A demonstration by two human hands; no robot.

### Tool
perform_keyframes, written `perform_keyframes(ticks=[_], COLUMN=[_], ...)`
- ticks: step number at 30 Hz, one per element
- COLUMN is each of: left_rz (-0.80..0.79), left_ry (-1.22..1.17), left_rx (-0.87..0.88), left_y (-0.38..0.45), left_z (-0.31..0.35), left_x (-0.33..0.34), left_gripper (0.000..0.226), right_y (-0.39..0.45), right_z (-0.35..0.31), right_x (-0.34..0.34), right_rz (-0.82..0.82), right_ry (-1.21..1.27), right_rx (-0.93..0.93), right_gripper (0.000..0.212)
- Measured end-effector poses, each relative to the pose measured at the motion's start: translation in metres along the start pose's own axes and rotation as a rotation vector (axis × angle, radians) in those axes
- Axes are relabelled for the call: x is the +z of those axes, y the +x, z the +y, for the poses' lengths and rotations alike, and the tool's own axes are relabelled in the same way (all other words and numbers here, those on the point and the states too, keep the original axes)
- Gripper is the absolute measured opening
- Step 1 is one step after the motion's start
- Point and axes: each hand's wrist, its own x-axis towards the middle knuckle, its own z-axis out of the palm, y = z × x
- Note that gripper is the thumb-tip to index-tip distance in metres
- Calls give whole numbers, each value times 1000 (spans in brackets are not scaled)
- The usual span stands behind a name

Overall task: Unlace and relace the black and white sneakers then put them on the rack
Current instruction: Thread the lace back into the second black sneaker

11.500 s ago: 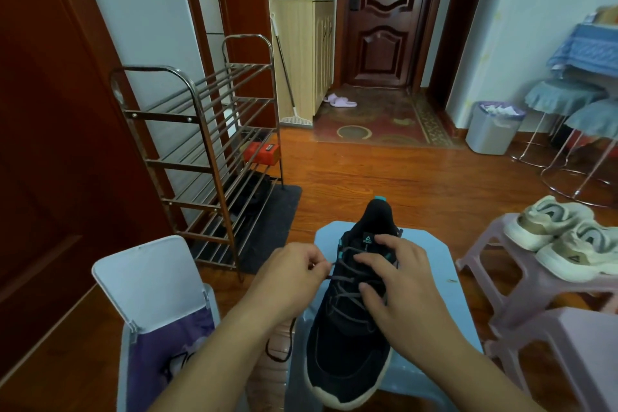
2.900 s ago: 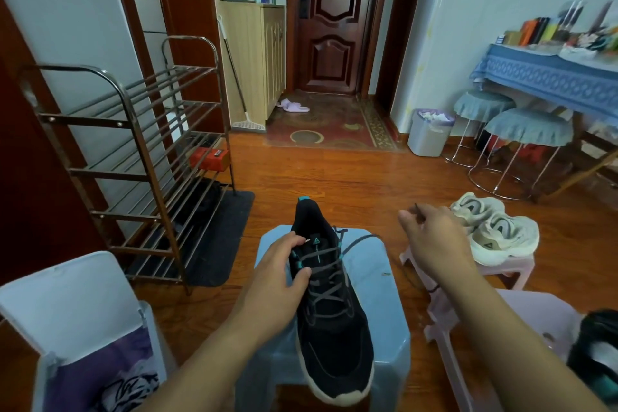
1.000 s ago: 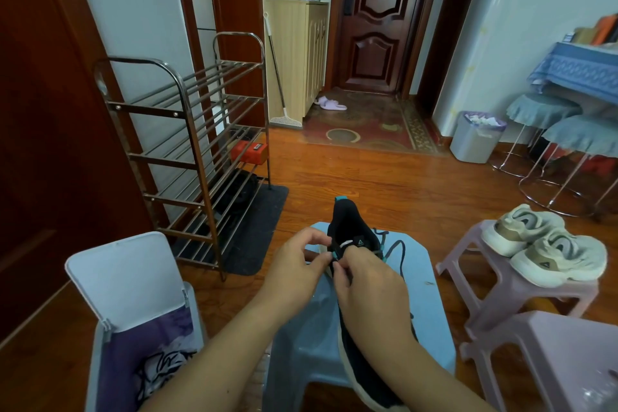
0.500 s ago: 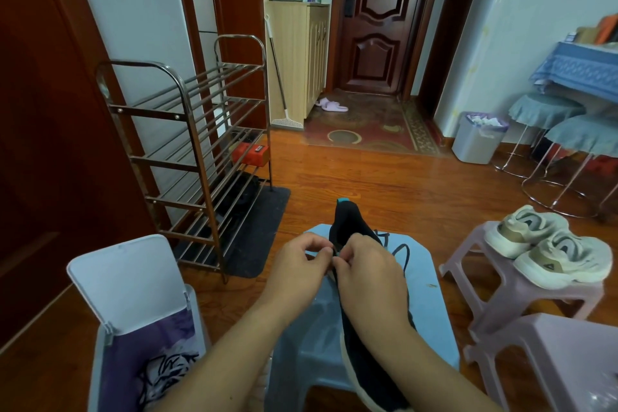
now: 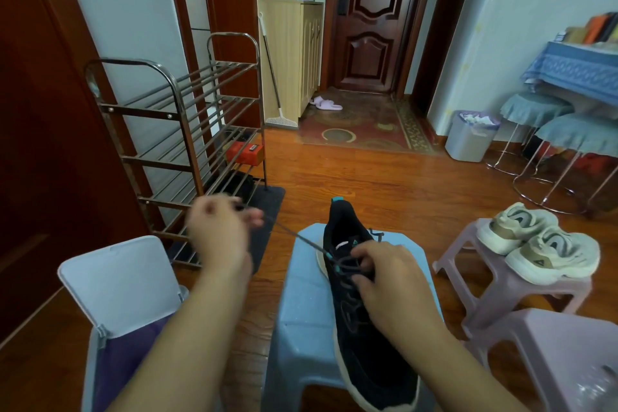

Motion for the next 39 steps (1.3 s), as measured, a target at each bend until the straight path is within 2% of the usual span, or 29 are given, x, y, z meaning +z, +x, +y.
perform_keyframes(ticks=[2,3,4,6,8,10,12,14,18,22,24,26,27,29,32,33,36,39], left_rz=[250,326,369,362,135,-212,-537,-734,-864,-904,-890,-805,-742,-592,-382,-338,-329,-390], left_ry=[-458,-574,-610,-464,-145,191,594,821,904,921,961,986,988,973,895,850,753,815], left_rx=[-59,-55,-57,-96,-109,-67,137,340,521,486,501,521,517,490,416,398,377,353], left_y=[24,32,38,43,38,24,2,-20,-37,-26,-20,-17,-15,-12,-3,0,1,-3], left_z=[12,11,7,-7,-23,-31,-36,-43,-48,-41,-38,-34,-31,-21,-9,-7,-5,-8], left_x=[-27,-37,-44,-44,-33,-20,-8,1,7,5,0,-4,-7,-12,-24,-28,-33,-33], left_gripper=[15,15,15,14,13,19,25,25,5,15,16,19,20,21,19,19,20,19], right_y=[-4,-3,-2,1,3,3,2,4,7,7,7,8,9,12,13,13,12,14], right_z=[11,16,22,30,31,30,31,33,38,43,47,48,49,47,50,50,47,49], right_x=[-8,-13,-17,-22,-21,-19,-14,-14,-23,-25,-22,-19,-18,-17,-10,-6,-4,-6], right_rz=[128,197,251,268,178,89,13,-72,-140,-167,-145,-96,-78,-48,18,35,43,36], right_ry=[-24,-10,6,57,195,271,232,220,168,44,-47,-188,-249,-343,-482,-492,-482,-407], right_rx=[-12,1,25,70,126,125,64,54,49,-19,-75,-159,-180,-198,-201,-207,-209,-202], right_gripper=[35,36,37,37,50,69,77,76,71,71,69,61,56,63,49,53,58,54])
